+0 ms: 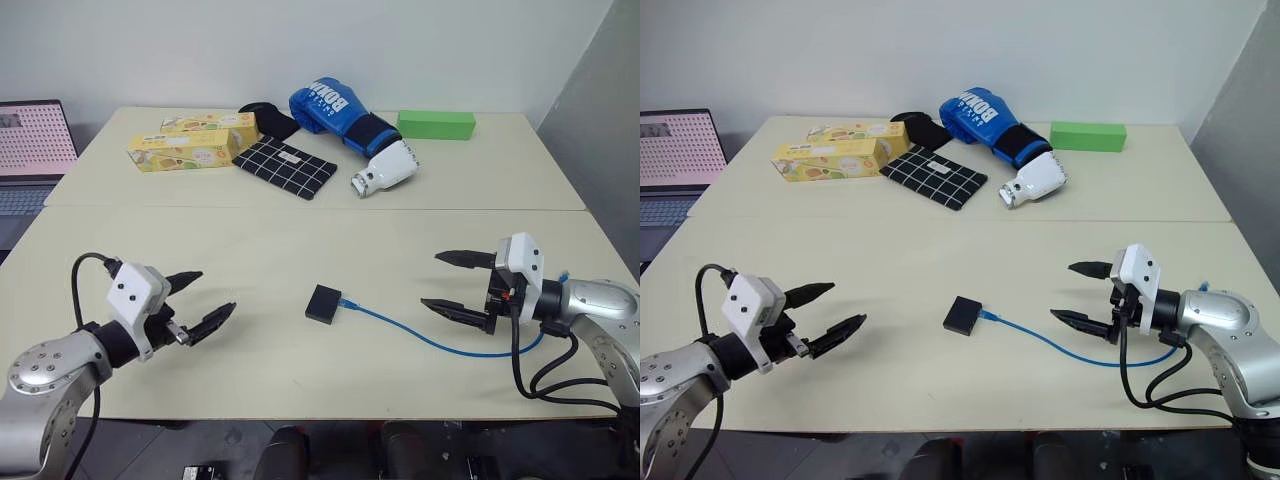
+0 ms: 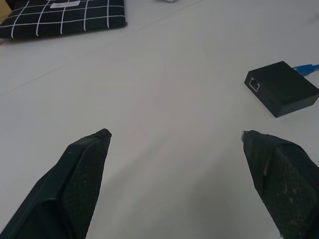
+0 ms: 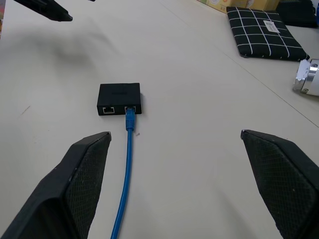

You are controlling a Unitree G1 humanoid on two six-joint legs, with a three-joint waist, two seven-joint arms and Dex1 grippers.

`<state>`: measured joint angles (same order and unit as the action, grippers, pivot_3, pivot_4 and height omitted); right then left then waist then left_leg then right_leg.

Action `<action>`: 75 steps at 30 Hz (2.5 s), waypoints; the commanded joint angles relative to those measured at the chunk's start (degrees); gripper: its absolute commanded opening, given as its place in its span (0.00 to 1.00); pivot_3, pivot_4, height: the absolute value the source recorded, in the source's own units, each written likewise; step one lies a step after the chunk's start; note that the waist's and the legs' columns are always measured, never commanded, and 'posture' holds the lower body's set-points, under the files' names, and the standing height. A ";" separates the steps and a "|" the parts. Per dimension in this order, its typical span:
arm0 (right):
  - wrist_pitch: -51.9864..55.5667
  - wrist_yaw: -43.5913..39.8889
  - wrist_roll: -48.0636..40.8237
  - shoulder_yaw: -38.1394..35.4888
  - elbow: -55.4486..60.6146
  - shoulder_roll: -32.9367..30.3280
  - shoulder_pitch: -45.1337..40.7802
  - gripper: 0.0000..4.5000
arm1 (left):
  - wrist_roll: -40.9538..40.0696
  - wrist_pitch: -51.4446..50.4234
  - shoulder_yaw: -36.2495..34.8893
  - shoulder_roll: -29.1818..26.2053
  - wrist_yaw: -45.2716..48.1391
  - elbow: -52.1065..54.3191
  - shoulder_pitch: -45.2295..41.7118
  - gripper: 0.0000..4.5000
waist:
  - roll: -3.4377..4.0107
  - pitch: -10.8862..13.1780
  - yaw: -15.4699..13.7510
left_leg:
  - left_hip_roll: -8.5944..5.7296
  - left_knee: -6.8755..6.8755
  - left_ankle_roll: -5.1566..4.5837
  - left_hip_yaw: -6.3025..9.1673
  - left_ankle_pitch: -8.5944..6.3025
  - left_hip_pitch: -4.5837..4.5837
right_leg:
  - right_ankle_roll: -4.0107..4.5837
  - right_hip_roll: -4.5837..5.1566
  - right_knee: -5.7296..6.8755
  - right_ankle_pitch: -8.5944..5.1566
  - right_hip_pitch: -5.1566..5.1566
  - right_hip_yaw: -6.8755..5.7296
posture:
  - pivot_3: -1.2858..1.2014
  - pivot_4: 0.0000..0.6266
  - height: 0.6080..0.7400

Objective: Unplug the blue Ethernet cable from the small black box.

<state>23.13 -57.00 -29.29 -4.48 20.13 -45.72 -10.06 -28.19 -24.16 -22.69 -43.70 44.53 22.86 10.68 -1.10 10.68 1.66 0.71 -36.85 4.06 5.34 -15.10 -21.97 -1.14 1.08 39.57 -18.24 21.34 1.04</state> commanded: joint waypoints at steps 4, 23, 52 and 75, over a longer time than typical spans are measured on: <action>-0.82 -0.39 -0.24 -1.23 0.89 -0.14 0.03 0.98 | 0.06 -0.02 -1.35 -0.07 -0.94 1.52 -0.35 1.00 | 0.00 0.00 0.00 | 0.00 0.00 0.00 0.00 0.00 0.00 | 0.00 0.00 0.00 0.00 0.00 0.00 | 0.52 0.24 1.00; -1.19 2.95 9.78 11.54 -3.29 4.78 -4.53 0.98 | -4.79 0.64 4.10 -5.92 15.00 5.30 -1.06 1.00 | 0.02 0.01 0.07 | -0.01 0.01 0.00 -0.05 0.00 0.02 | 0.00 -0.02 0.00 0.00 0.02 0.02 | 0.52 0.24 1.00; -8.27 6.27 26.78 26.58 -20.92 21.14 -14.85 0.31 | -1.94 1.24 6.84 -6.21 14.77 1.39 -4.62 1.00 | 0.07 0.05 0.17 | -0.01 0.01 0.00 -0.02 0.00 0.04 | 0.01 -0.04 0.11 0.00 0.06 -0.01 | 0.52 0.24 1.00; -43.85 2.48 35.14 26.72 -21.57 15.60 -26.32 0.02 | -25.03 -24.75 8.15 5.92 0.23 -0.94 -15.96 1.00 | 0.07 0.05 0.13 | 0.02 -0.11 0.02 0.04 0.02 0.02 | 0.01 0.02 0.28 0.00 0.06 -0.02 | 0.52 0.24 1.00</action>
<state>-19.13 -53.95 5.69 22.84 -3.09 -30.18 -35.16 -51.79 -48.81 -14.69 -38.20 45.68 20.41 -4.15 -1.04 10.73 1.79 0.73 -36.96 4.09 5.38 -15.08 -21.94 -1.13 1.10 39.86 -18.24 21.39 1.01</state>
